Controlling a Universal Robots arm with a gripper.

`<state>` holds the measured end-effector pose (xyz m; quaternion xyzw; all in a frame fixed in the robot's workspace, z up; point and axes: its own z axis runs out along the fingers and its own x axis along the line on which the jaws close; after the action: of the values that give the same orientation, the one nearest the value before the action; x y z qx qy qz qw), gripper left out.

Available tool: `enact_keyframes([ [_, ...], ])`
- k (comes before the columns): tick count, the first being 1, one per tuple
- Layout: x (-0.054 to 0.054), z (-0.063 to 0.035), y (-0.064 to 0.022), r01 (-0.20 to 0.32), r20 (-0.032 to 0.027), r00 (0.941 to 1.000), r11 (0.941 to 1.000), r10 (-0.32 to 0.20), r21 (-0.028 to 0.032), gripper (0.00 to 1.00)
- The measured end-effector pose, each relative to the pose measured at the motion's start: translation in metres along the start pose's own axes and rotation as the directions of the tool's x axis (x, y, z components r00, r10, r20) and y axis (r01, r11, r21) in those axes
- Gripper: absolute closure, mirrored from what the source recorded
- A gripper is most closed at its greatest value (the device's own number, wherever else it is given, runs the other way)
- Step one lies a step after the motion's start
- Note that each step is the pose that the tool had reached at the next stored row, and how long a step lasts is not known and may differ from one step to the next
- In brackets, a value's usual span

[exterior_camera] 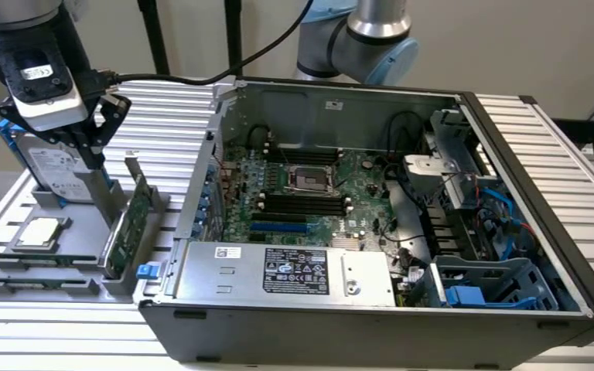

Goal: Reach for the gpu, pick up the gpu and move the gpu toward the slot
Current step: 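Reach for the gpu, then pick up the gpu and move the gpu toward the slot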

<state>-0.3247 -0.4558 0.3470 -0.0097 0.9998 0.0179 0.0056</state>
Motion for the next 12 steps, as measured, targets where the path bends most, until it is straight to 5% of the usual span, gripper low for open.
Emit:
enact_keyframes([
  [12,0.0,0.0,0.0,0.0,0.0,1.0,1.0,0.0,0.0,0.88],
])
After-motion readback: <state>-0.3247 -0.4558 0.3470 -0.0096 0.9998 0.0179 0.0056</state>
